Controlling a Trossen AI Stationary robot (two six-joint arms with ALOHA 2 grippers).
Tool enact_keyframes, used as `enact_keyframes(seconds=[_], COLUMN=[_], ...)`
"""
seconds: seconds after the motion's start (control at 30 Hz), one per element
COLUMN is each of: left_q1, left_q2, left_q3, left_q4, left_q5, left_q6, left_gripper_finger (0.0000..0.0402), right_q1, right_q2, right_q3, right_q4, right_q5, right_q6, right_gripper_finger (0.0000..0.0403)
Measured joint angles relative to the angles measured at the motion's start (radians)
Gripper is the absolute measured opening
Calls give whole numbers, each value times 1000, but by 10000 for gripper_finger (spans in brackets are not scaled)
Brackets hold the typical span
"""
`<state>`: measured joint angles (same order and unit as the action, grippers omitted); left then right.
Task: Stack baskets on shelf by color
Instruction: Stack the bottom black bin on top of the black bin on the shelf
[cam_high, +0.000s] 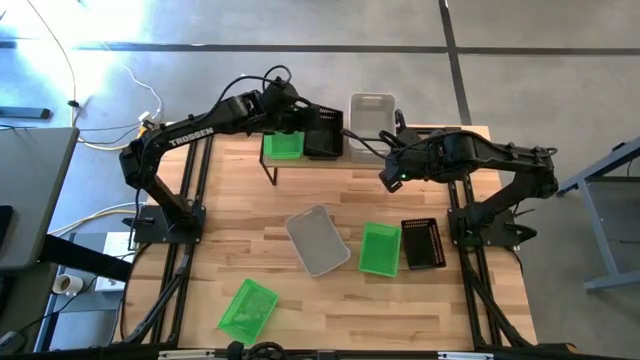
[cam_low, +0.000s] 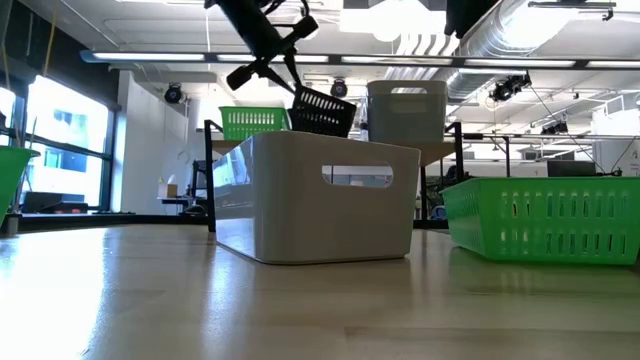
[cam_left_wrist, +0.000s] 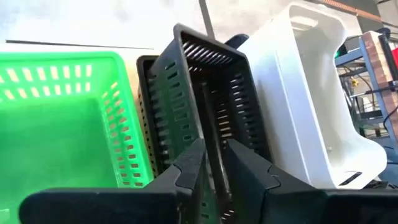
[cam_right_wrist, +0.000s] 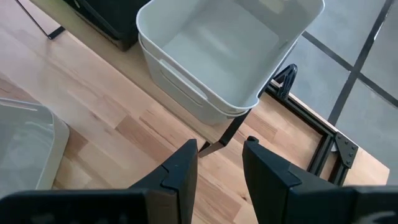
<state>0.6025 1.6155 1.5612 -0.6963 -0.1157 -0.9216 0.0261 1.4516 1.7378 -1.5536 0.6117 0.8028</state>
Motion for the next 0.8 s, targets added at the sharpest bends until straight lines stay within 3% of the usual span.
enact_keyframes(seconds=[0.37, 0.5, 0.63, 0.8], left_q1=[25, 17, -6, -12], left_q2=[-52, -51, -51, -51], left_q3=[0, 0, 0, 0], left_q4=[14, 41, 119, 102], left_q5=[1, 49, 44, 18], left_q6=[85, 112, 129, 138], left_gripper_finger=[56, 56, 56, 56], right_q1=[1, 1, 1, 1], right_q2=[0, 0, 0, 0], right_q3=[0, 0, 0, 0], right_q4=[0, 0, 0, 0], right_q5=[-68, -65, -63, -63], right_q6=[-26, -26, -46, -52], right_gripper_finger=[112, 112, 112, 112])
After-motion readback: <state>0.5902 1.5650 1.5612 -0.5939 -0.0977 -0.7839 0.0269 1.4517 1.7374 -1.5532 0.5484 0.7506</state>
